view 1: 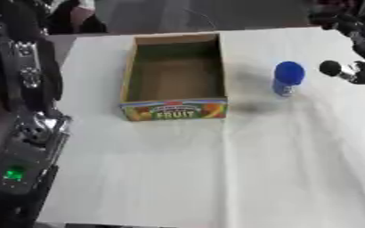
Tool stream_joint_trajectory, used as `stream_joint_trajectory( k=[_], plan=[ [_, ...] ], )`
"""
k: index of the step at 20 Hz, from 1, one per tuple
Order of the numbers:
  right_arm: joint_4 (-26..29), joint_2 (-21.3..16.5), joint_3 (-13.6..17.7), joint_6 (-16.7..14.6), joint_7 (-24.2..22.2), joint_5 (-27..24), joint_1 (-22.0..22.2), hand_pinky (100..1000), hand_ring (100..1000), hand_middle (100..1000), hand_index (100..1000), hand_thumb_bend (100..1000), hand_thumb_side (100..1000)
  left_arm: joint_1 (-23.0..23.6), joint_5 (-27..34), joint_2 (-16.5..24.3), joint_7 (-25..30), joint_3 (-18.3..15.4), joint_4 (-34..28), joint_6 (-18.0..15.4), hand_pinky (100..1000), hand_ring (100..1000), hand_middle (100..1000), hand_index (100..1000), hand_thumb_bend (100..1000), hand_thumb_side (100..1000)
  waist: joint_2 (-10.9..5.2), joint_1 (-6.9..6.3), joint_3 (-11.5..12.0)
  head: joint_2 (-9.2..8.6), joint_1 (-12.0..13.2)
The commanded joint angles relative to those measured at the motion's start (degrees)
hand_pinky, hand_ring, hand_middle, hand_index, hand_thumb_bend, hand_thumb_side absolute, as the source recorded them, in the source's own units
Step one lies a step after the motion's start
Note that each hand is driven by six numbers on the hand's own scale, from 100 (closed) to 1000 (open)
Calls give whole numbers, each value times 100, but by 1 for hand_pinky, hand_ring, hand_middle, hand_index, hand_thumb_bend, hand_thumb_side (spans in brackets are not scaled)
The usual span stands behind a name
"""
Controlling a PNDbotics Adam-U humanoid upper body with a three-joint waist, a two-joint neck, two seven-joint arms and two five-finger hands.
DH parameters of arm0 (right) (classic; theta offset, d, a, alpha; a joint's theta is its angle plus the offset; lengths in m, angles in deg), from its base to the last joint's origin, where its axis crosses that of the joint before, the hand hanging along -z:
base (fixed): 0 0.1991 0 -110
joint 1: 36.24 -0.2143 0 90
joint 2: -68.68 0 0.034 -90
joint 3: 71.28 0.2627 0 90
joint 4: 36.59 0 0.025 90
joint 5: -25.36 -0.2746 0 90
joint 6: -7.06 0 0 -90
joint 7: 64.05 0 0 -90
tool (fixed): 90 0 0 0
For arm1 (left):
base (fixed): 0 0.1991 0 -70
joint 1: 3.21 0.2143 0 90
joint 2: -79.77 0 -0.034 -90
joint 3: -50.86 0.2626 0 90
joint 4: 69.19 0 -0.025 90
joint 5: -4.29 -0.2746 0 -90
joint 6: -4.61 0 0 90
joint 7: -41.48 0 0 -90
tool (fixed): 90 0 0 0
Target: Pick up objects on the table and place them in the box.
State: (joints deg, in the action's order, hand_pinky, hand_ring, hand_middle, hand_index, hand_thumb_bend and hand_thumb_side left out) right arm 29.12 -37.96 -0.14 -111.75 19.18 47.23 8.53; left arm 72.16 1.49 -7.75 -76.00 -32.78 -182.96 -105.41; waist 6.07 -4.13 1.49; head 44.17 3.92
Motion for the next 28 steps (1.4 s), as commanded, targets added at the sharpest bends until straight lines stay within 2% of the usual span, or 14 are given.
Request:
stream_joint_trajectory(
  k=[1,8,14,28],
  plan=[
    [-78,-28,91,-42,-68,117,-114,908,952,950,958,735,956,-97,24,40,29,-16,-82,-11,882,739,924,897,430,830,-44,15,31,-5,-38],
    [-231,38,121,-84,-180,91,-74,940,952,958,968,727,969,-195,51,7,59,1,-82,-29,882,739,925,897,429,830,46,23,117,-5,-11],
    [-298,60,146,5,-249,-33,-30,964,969,968,972,727,961,-252,68,-9,74,9,-82,-45,883,740,925,897,429,829,79,36,159,-5,11],
    [-402,56,185,-24,-434,305,14,991,985,977,982,740,928,-369,93,-38,95,14,-82,-72,884,741,926,897,427,828,190,55,282,-5,37]
  ],
)
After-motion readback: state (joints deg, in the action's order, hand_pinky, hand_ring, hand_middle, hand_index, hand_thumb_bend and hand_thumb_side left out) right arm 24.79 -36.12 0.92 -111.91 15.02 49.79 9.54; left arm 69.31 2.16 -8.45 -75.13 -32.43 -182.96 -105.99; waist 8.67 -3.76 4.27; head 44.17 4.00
